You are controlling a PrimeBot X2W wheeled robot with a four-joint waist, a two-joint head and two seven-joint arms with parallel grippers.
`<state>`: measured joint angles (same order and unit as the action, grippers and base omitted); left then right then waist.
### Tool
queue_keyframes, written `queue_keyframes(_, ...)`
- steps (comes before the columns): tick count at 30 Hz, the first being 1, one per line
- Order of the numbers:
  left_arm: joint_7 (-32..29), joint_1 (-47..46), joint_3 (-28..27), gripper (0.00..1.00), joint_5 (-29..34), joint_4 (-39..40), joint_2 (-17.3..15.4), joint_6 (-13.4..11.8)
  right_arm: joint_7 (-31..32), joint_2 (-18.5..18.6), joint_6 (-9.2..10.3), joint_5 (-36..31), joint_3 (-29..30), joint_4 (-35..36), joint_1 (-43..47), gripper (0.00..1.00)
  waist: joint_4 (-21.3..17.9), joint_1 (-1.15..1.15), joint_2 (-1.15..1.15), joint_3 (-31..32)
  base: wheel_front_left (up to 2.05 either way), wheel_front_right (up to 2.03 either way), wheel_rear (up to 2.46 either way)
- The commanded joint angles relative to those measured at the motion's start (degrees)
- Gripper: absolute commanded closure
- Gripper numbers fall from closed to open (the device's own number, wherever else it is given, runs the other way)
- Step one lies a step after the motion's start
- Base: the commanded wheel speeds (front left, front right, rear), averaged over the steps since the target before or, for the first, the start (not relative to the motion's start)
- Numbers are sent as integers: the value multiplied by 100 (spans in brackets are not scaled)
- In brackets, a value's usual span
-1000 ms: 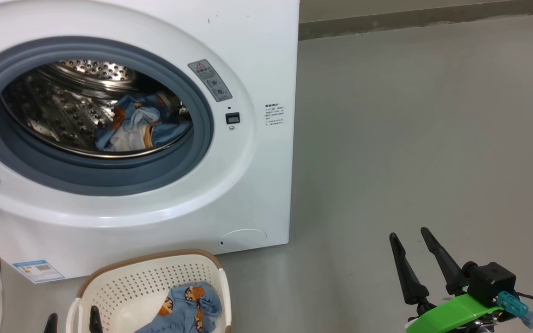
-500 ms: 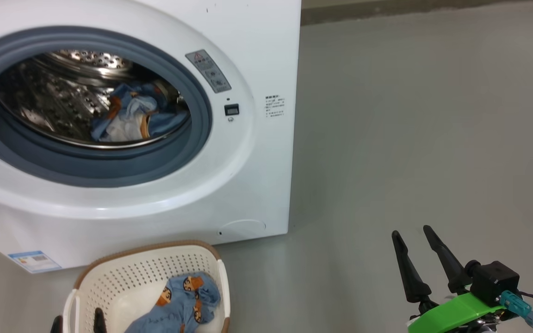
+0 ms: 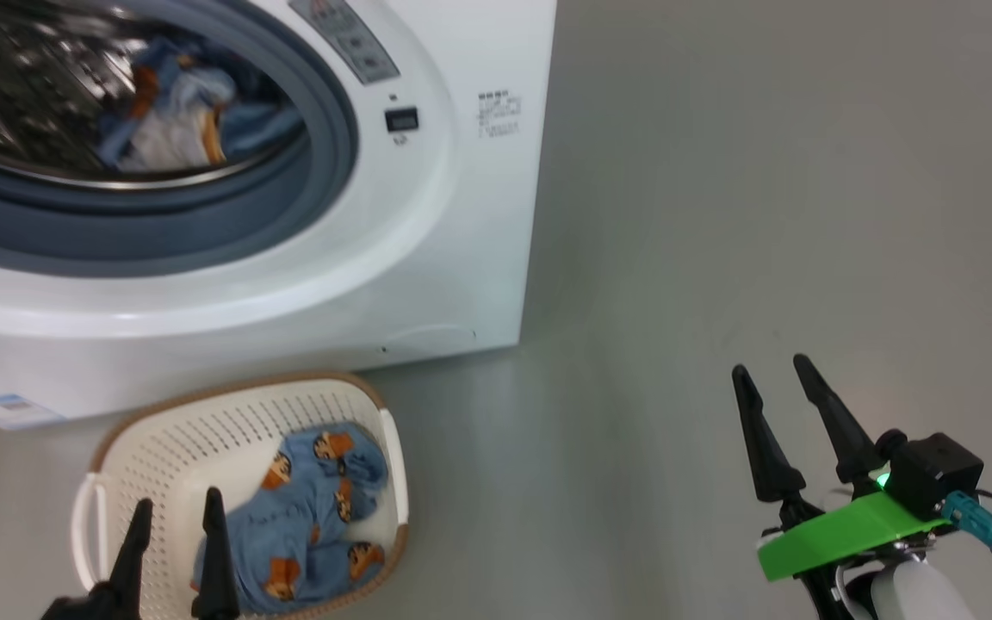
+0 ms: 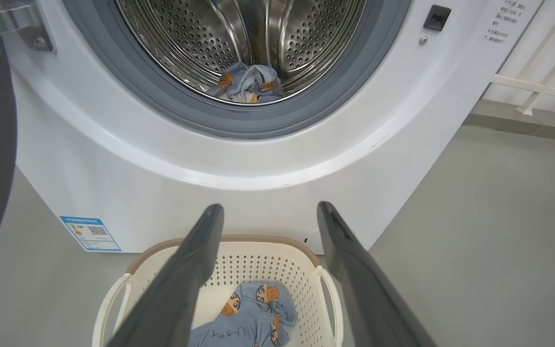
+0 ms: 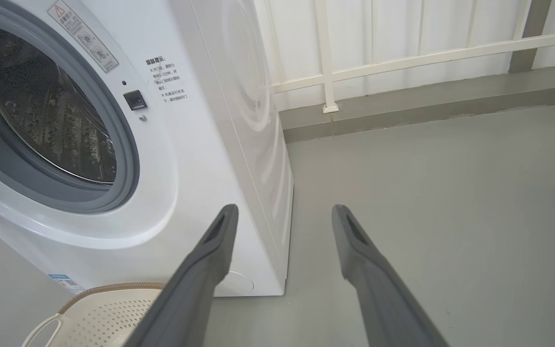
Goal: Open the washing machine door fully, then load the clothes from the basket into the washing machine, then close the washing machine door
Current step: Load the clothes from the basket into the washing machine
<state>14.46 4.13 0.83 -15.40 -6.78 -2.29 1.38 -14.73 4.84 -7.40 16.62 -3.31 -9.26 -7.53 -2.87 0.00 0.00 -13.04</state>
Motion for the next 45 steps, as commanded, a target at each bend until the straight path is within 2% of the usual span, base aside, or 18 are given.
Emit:
queue_keyframes(1, 53, -287, -191, 0, -9, -70, -59, 76, -27, -19, -9, -73, -123, 169, -170, 0, -175, 0, 0, -565, 0, 0, 0)
queue_keyframes(11, 53, -1252, -284, 0, 18, -1154, -59, 464, -27, -87, -9, -125, -91, 330, -501, 0, -313, 0, 0, -1581, 0, 0, 0)
queue_keyframes(18, 53, -1975, -225, 0, -45, -2166, -76, 592, -27, -131, -9, -154, -148, 420, -763, 0, -364, 0, 0, -2165, 0, 0, 0)
queue_keyframes(36, 54, -3570, 507, 0, -446, -4082, -721, 610, -27, -191, -9, -176, -131, 637, -969, 0, -436, 0, 0, -3270, 0, 0, 0)
queue_keyframes(41, -10, -4033, 827, 0, -930, -4633, -874, 610, -27, -194, -9, -90, -158, 692, -1016, 0, -451, 0, 0, -3594, 0, 0, 0)
queue_keyframes(45, -241, -4383, 1227, 0, -1269, -4872, -1163, 610, -27, -195, -9, -5, -185, 733, -1071, 0, -504, 0, 0, -3842, 0, 0, 0)
